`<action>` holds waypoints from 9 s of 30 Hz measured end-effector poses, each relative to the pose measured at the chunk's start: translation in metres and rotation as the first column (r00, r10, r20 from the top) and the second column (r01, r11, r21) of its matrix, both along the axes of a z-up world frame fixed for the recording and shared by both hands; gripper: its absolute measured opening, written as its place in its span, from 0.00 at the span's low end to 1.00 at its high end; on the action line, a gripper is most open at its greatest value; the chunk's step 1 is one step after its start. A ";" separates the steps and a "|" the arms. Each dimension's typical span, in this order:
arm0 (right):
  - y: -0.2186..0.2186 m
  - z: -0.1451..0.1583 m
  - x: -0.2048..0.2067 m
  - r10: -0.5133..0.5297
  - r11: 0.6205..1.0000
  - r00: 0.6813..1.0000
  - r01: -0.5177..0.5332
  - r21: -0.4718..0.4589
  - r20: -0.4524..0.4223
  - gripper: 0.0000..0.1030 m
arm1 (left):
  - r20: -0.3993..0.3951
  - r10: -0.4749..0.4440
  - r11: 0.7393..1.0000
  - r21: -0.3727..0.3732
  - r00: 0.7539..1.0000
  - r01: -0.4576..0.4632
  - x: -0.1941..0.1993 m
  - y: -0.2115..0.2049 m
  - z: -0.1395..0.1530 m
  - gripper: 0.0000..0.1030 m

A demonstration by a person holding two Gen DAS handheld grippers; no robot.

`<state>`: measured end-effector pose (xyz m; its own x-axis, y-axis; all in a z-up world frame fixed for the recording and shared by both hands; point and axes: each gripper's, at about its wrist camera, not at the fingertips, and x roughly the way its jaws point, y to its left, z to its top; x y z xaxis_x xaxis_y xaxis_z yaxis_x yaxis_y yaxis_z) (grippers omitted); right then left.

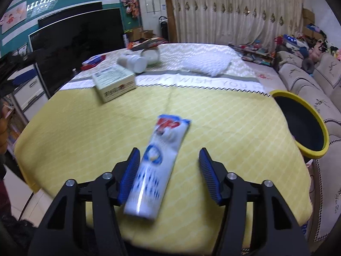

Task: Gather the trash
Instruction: 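Grasp the white toothpaste tube on the table with the right gripper, then carry the toothpaste tube over the bin and open the right gripper, then grasp the white printed box on the table with the left gripper, then carry the white box over the bin and open the left gripper, then grasp the white foam net with the right gripper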

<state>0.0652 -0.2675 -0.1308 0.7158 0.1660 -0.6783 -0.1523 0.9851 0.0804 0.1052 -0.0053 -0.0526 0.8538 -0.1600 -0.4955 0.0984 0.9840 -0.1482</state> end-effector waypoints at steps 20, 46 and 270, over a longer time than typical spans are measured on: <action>-0.005 0.002 -0.008 0.049 0.997 0.999 -0.049 0.066 0.003 0.16 | -0.019 -0.024 1.000 0.010 1.000 0.024 0.011 -0.011 -0.009 0.89; -0.192 0.031 0.062 -0.375 0.926 0.920 0.376 0.007 0.111 0.17 | -0.053 -0.028 0.998 0.046 0.998 0.031 0.027 -0.025 -0.018 0.89; -0.033 0.012 0.282 -0.298 0.953 0.944 0.285 -0.104 -0.142 0.72 | -0.006 0.059 0.990 0.131 0.998 -0.057 0.175 -0.002 -0.046 0.95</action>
<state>0.3477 -0.3003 -0.1187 0.6102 -0.0941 -0.7866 0.1507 0.9886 -0.0014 0.2806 -0.0070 -0.0983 0.8548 -0.0438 -0.5172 0.0398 0.9990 -0.0190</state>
